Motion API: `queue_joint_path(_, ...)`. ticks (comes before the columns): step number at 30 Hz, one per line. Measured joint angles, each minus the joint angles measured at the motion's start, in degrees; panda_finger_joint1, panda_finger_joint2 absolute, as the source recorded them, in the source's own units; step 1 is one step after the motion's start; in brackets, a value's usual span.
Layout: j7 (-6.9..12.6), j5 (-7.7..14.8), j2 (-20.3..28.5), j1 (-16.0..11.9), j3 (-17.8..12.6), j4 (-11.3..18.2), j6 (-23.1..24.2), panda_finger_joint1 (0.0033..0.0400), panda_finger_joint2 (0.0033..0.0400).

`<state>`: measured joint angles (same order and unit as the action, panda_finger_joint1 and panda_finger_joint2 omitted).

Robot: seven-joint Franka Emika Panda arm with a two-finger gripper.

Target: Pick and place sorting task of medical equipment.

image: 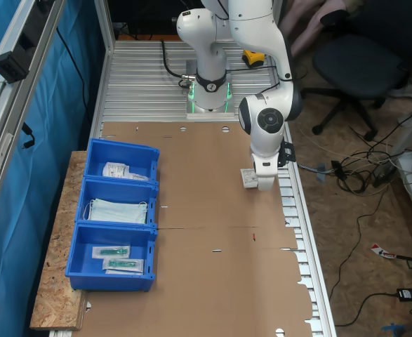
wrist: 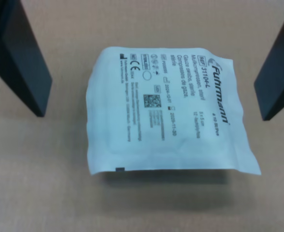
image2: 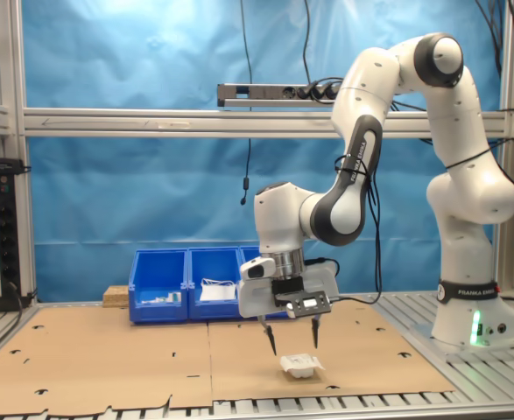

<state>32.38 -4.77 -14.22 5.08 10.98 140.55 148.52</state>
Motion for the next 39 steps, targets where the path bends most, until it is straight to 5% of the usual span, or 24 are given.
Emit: queue_joint_path(39, 0.00, 0.00, -1.68, 0.00, 0.10, 0.17, 1.00, 0.0400, 0.0400)
